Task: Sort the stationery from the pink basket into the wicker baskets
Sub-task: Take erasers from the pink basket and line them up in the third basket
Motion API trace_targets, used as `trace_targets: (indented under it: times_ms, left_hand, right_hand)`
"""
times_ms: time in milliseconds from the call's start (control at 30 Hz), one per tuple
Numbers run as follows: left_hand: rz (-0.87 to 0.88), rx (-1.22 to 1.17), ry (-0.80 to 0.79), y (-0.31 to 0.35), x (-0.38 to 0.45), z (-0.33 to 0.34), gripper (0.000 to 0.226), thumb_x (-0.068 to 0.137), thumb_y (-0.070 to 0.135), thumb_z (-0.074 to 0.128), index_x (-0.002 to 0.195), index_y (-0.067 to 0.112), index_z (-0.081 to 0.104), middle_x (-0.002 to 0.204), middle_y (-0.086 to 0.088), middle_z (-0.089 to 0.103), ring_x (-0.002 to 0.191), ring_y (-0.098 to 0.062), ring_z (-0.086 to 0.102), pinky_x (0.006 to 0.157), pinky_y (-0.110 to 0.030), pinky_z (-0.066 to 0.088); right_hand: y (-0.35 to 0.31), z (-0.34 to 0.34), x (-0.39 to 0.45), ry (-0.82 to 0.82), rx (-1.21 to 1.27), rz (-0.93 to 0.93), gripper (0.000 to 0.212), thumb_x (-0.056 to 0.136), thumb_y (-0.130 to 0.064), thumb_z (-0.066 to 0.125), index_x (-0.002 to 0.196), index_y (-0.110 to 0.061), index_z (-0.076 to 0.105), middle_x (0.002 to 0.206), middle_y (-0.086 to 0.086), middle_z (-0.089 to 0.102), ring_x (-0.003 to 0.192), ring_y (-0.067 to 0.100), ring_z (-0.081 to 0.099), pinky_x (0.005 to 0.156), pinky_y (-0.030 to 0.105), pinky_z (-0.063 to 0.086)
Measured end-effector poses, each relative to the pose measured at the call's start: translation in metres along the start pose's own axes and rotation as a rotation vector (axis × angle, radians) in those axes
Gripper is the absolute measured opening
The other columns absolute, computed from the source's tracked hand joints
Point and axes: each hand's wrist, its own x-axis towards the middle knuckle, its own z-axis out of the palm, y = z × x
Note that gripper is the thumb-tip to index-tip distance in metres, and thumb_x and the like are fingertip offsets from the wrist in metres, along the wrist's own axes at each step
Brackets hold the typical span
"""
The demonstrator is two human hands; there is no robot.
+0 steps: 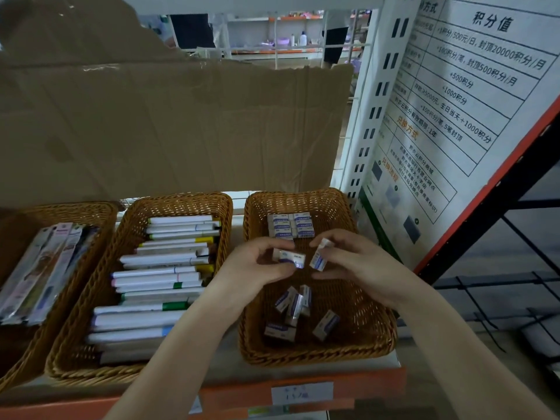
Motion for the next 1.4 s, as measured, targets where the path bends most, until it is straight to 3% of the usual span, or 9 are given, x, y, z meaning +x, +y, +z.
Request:
trace_targets:
  times_ms: [133,267,367,500,800,1033,1400]
  left_hand:
    - [0.086,0.304,0.013,-0.002,0.006,0.005,0.028,0.079,0.014,0.074,0.087,0.038,0.065,0.090,0.021,0.066,0.086,0.009,0.060,0.070,-0.007,0.047]
    - [0.232,0.746,0.051,-0.002,0.014,0.005,0.014,0.083,0.038,0.068,0.088,0.044,0.056,0.089,0.029,0.057,0.082,0.013,0.050,0.066,-0.007,0.035]
    - [0.390,1.013,0.106,-0.006,0.025,0.005,0.023,0.086,0.045,0.062,0.104,0.031,0.063,0.102,0.016,0.056,0.090,0.002,0.048,0.069,-0.014,0.035]
    - [0.472,1.274,0.119,-0.008,0.044,0.002,0.032,0.089,0.048,0.055,0.113,0.028,0.062,0.113,0.008,0.055,0.110,-0.011,0.042,0.076,-0.020,0.032]
    - [0.426,1.407,0.029,-0.012,0.060,-0.002,0.028,0.090,0.045,0.056,0.105,0.023,0.061,0.107,0.003,0.062,0.103,-0.016,0.050,0.077,-0.027,0.036]
    - [0.395,1.466,-0.055,-0.016,0.062,-0.001,0.023,0.093,0.026,0.054,0.114,0.017,0.058,0.114,-0.003,0.061,0.106,-0.020,0.051,0.085,-0.028,0.040]
    - [0.408,1.455,0.026,-0.015,0.067,0.003,0.026,0.094,0.024,0.051,0.118,0.014,0.055,0.119,-0.003,0.052,0.111,-0.018,0.047,0.088,-0.027,0.040]
  right_hand:
    - [0.004,0.003,0.007,0.011,-0.153,-0.006,0.026,0.086,-0.011,0.065,0.111,-0.015,0.057,0.112,0.004,0.058,0.089,0.009,0.066,0.072,0.018,0.053]
    - [0.005,-0.001,0.017,0.122,-0.390,-0.049,0.026,0.084,-0.017,0.068,0.104,-0.026,0.053,0.109,-0.004,0.057,0.094,0.004,0.059,0.066,0.013,0.048]
    - [0.004,-0.007,0.034,0.165,-0.828,-0.127,0.025,0.084,-0.020,0.067,0.104,-0.030,0.055,0.108,-0.010,0.057,0.098,0.003,0.053,0.075,0.012,0.040]
    - [0.006,-0.009,0.057,0.120,-1.135,-0.254,0.034,0.087,-0.016,0.062,0.120,-0.014,0.059,0.113,0.001,0.046,0.107,0.015,0.047,0.088,0.019,0.037]
    - [0.013,-0.012,0.079,-0.004,-1.366,-0.310,0.028,0.090,-0.017,0.058,0.116,-0.009,0.058,0.117,0.006,0.052,0.111,0.020,0.047,0.088,0.022,0.036]
    - [0.012,-0.011,0.079,-0.053,-1.423,-0.303,0.030,0.089,-0.011,0.056,0.119,-0.009,0.055,0.121,0.006,0.050,0.113,0.020,0.045,0.087,0.022,0.036]
    - [0.008,-0.008,0.084,-0.044,-1.421,-0.308,0.034,0.091,-0.017,0.055,0.124,-0.010,0.052,0.131,0.005,0.047,0.121,0.018,0.041,0.099,0.026,0.036]
